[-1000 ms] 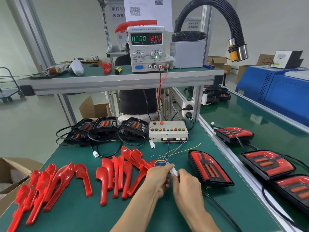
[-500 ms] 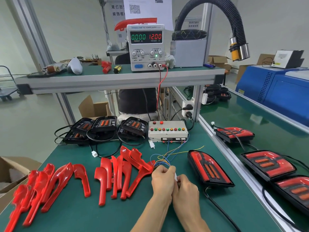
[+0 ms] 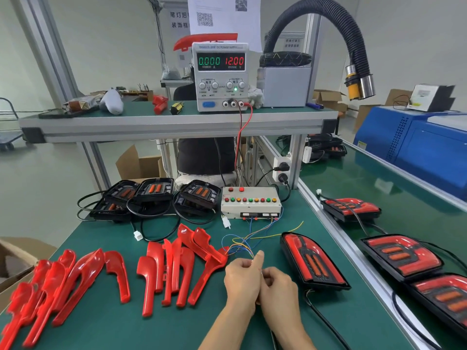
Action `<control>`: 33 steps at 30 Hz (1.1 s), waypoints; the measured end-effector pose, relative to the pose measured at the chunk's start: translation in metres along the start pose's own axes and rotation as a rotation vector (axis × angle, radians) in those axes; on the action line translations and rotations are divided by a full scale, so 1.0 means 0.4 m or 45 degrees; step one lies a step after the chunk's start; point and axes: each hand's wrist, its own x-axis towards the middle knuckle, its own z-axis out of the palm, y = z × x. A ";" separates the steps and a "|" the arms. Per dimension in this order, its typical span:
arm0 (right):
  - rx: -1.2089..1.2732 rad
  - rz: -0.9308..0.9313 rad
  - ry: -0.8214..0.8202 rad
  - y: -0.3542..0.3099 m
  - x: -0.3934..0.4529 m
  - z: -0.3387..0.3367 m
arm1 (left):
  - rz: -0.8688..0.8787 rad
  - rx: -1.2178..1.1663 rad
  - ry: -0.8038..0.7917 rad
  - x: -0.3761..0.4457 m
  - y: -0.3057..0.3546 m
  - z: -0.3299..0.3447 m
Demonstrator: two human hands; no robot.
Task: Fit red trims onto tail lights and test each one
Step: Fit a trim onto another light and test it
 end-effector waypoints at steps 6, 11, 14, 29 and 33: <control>-0.571 -0.231 -0.054 -0.038 -0.044 -0.063 | 0.195 0.330 0.003 0.034 0.018 -0.006; -0.451 -0.163 0.539 0.009 -0.005 -0.272 | 0.305 0.545 -0.045 0.051 0.046 0.013; -0.570 0.254 0.362 0.060 0.081 -0.364 | 0.327 0.672 -0.047 0.061 0.055 0.023; 0.423 0.417 -0.368 0.119 0.154 -0.304 | 0.381 1.000 -0.033 0.074 0.058 0.021; 0.542 0.295 -0.245 0.137 0.151 -0.278 | 0.580 1.093 0.161 0.054 0.104 -0.040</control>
